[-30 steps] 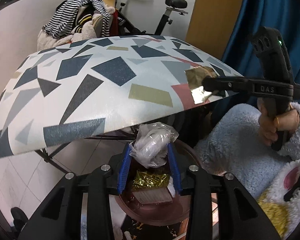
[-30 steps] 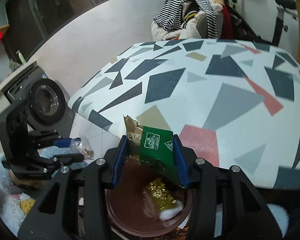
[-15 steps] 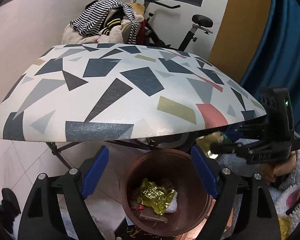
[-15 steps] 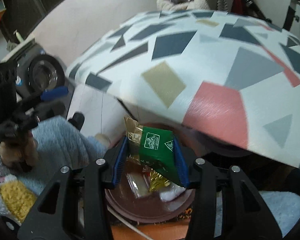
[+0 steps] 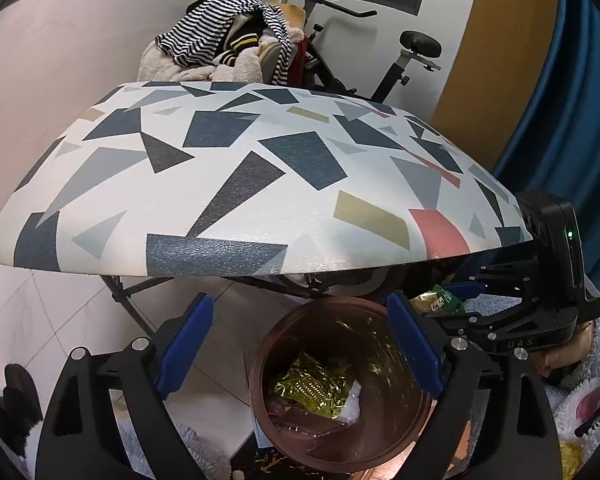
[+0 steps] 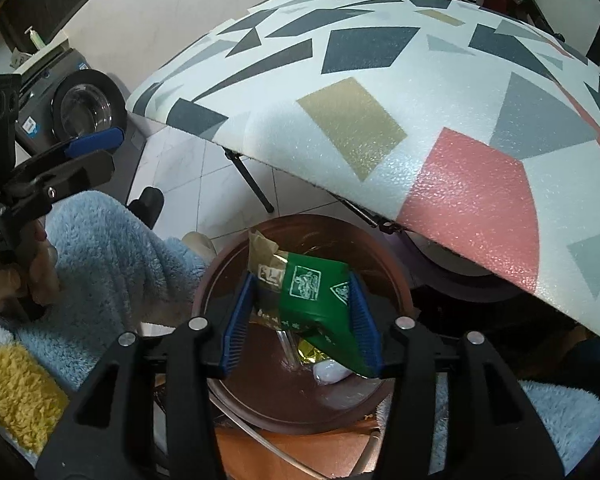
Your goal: Collect trash
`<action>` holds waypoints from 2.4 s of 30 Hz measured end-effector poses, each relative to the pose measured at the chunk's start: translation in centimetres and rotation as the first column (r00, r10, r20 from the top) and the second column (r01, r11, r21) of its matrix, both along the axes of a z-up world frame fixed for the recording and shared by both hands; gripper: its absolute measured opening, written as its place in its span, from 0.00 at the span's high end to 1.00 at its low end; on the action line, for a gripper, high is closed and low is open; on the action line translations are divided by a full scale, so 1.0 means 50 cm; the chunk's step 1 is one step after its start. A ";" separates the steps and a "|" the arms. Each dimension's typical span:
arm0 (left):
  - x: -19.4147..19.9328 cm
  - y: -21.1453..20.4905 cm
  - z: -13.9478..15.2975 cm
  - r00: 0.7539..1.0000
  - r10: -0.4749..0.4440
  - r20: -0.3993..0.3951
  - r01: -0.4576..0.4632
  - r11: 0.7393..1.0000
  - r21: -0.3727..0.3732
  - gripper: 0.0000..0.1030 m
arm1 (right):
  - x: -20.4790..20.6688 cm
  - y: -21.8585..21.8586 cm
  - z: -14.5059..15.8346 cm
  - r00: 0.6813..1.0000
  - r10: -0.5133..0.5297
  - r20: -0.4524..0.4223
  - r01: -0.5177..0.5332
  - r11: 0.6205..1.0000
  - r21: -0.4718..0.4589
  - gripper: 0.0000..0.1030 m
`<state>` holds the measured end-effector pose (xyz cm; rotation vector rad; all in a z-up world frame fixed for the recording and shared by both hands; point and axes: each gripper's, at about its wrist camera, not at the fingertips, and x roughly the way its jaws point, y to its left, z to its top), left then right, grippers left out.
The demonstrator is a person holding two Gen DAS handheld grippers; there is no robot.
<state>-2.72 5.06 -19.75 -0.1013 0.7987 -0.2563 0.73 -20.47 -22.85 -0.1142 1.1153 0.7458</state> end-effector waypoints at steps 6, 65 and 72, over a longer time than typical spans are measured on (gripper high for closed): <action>0.001 -0.003 -0.002 1.000 0.000 -0.007 0.000 1.000 0.011 0.16 | 0.001 0.005 -0.002 1.000 -0.027 0.012 0.027 0.999 -0.035 0.19; 0.052 -0.054 0.402 0.952 0.088 0.295 -0.126 0.986 0.111 0.06 | 0.019 -0.152 0.504 0.796 -0.349 0.495 0.301 0.937 0.175 0.06; 0.050 -0.052 0.401 0.952 0.097 0.290 -0.134 0.985 0.112 0.06 | 0.019 -0.151 0.501 0.797 -0.347 0.494 0.301 0.938 0.174 0.06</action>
